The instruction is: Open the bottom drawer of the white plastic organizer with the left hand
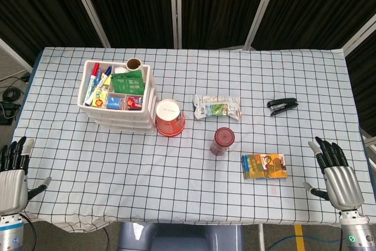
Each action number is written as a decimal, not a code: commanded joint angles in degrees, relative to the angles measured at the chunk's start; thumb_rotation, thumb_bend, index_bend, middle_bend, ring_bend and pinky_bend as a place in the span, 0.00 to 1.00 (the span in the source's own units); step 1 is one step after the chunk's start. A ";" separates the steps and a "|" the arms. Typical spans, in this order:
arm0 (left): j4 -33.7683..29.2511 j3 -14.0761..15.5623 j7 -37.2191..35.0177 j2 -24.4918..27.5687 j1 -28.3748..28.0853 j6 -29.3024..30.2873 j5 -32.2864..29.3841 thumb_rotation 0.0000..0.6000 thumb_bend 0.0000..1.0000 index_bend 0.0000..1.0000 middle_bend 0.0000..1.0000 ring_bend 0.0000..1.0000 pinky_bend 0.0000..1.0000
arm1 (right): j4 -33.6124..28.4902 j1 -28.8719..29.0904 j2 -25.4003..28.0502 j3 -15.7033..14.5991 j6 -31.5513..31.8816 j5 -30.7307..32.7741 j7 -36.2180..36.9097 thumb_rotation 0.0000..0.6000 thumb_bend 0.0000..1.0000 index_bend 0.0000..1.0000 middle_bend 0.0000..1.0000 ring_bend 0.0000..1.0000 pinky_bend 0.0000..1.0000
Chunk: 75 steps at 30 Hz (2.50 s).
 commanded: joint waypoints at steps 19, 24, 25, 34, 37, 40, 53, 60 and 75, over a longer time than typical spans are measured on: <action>0.05 -0.07 -0.15 -0.05 -0.17 -0.42 -0.07 1.00 0.13 0.00 0.00 0.00 0.00 | -0.35 0.11 0.22 -0.08 -0.71 0.51 -0.23 1.00 0.03 0.00 0.00 0.00 0.00; -0.06 -0.12 -0.22 -0.26 -0.29 -0.49 -0.01 1.00 0.13 0.00 0.00 0.00 0.00 | -0.39 0.19 0.27 -0.09 -1.03 0.71 -0.22 1.00 0.03 0.00 0.00 0.00 0.00; -0.10 -0.13 -0.25 -0.32 -0.32 -0.43 0.11 1.00 0.13 0.00 0.00 0.00 0.02 | -0.42 0.17 0.30 -0.14 -1.05 0.68 -0.18 1.00 0.03 0.00 0.00 0.00 0.00; -1.58 -2.59 -7.83 -0.44 -2.60 -1.81 -0.02 1.00 0.18 0.00 0.61 0.67 0.56 | -0.54 0.18 0.39 -0.22 -1.27 0.84 0.01 1.00 0.03 0.00 0.00 0.00 0.00; -2.64 -3.06 -9.21 0.17 -4.42 -5.21 -1.02 1.00 0.19 0.04 0.77 0.82 0.66 | -0.68 0.15 0.41 -0.19 -1.24 0.91 0.00 1.00 0.03 0.00 0.00 0.00 0.00; -3.26 -3.71 -9.13 -0.34 -6.45 -8.79 -2.58 1.00 0.22 0.06 0.83 0.87 0.70 | -0.81 0.11 0.52 -0.12 -1.14 0.98 0.09 1.00 0.03 0.00 0.00 0.00 0.00; -7.77 -7.76 -12.55 -1.61 -15.31 -28.86 -19.87 1.00 0.42 0.07 0.91 0.94 0.77 | -1.32 0.11 1.28 -0.31 -1.35 0.86 1.06 1.00 0.03 0.00 0.00 0.00 0.00; -10.66 -8.96 -15.32 -0.65 -19.01 -38.59 -29.53 1.00 0.73 0.07 0.91 0.94 0.78 | -1.62 0.05 1.70 -0.24 -1.24 0.95 1.78 1.00 0.03 0.00 0.00 0.00 0.00; -6.43 -10.69 -12.40 -3.94 -26.93 -46.30 -47.33 1.00 0.73 0.07 0.91 0.94 0.78 | -1.94 -0.11 2.65 -0.08 -0.81 0.96 3.79 1.00 0.03 0.00 0.00 0.00 0.00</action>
